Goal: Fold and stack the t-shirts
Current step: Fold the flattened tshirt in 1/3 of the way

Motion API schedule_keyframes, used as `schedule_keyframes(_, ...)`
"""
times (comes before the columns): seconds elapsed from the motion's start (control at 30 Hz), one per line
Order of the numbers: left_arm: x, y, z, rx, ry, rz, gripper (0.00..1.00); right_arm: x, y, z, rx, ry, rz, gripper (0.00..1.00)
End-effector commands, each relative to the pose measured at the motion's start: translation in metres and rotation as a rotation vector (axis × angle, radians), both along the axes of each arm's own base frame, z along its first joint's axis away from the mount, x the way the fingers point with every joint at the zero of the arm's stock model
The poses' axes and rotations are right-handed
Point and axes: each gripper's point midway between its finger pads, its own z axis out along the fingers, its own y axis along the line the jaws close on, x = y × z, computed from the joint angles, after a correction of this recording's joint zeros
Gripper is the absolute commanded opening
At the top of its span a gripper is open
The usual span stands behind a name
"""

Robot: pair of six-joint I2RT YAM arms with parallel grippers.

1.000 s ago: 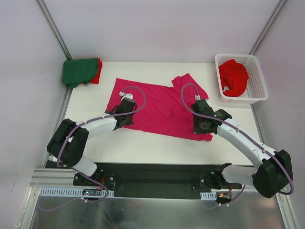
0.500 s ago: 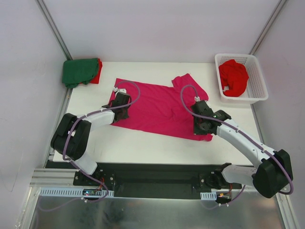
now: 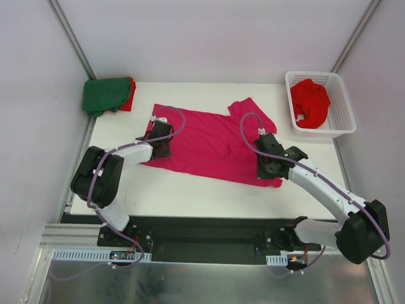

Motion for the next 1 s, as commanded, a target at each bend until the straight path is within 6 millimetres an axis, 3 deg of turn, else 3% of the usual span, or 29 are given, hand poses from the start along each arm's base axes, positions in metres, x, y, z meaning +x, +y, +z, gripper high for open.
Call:
schedule_keyframes(0.0,-0.017,0.002,-0.005,-0.027,0.052,0.028,0.00,0.002,0.003,0.010,0.021,-0.033,0.015,0.01)
schedule_keyframes(0.43,-0.085,0.025,-0.017,-0.064,0.146,0.178,0.00,0.006,0.011,0.007,0.041,-0.022,0.032,0.01)
schedule_keyframes(0.8,-0.102,0.046,0.004,-0.041,0.100,0.270,0.00,0.011,0.019,0.004,0.058,-0.014,0.046,0.01)
schedule_keyframes(0.97,-0.102,0.044,0.003,-0.040,0.109,0.265,0.00,0.026,0.046,-0.008,0.133,-0.013,0.087,0.01)
